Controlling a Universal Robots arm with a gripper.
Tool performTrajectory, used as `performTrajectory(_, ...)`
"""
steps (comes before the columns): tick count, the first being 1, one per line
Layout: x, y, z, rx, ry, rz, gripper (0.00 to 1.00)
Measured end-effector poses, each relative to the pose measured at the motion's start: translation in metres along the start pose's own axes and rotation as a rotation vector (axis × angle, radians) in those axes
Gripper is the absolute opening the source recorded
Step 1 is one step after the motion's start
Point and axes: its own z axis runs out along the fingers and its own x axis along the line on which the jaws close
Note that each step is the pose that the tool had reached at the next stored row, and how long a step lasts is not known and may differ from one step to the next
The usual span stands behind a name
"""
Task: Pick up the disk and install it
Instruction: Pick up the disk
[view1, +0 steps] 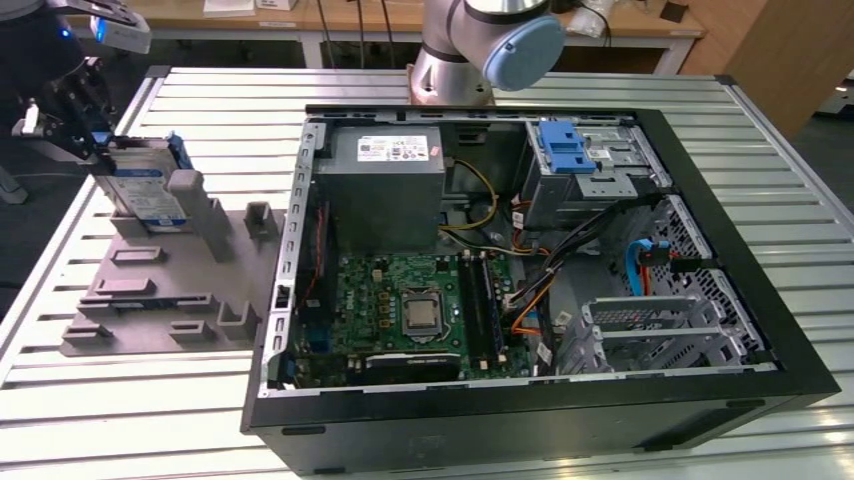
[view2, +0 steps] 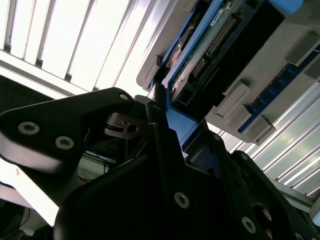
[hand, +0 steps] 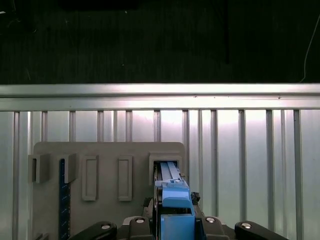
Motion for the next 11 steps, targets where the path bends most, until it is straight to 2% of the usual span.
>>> performTrajectory(9,0.0000,0.0000,0.0001,0.0001,-0.0001,0.001,0.38)
performTrajectory(10,0.0000,0.0000,0.0001,0.0001,-0.0001,0.001,0.44)
performTrajectory(11,0.0000,0.0000,0.0001,0.0000,-0.0001,0.001,0.44)
